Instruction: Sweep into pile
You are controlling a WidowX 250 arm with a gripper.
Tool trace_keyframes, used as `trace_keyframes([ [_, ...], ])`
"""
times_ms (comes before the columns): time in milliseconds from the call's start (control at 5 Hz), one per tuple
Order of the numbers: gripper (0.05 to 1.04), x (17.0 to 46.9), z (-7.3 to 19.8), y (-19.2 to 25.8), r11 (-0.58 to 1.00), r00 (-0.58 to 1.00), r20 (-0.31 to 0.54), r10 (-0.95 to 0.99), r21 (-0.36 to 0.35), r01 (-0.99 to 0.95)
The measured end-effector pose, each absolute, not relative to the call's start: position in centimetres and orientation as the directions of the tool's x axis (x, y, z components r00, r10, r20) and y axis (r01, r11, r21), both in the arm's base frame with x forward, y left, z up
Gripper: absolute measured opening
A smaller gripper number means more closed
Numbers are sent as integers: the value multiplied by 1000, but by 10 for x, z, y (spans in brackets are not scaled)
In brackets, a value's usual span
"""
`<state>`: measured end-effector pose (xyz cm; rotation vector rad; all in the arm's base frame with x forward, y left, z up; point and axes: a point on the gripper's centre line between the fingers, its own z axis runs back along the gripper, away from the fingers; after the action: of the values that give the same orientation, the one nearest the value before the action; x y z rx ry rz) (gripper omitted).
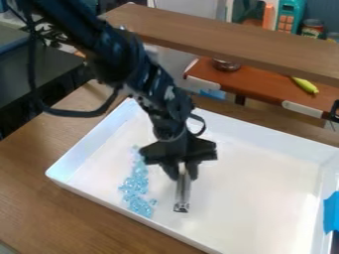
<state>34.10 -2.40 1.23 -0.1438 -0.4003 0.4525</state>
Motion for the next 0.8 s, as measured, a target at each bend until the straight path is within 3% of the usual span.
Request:
trace_keyframes([
  [800, 337, 337, 4, 33, 883, 800, 374, 470, -189, -431],
])
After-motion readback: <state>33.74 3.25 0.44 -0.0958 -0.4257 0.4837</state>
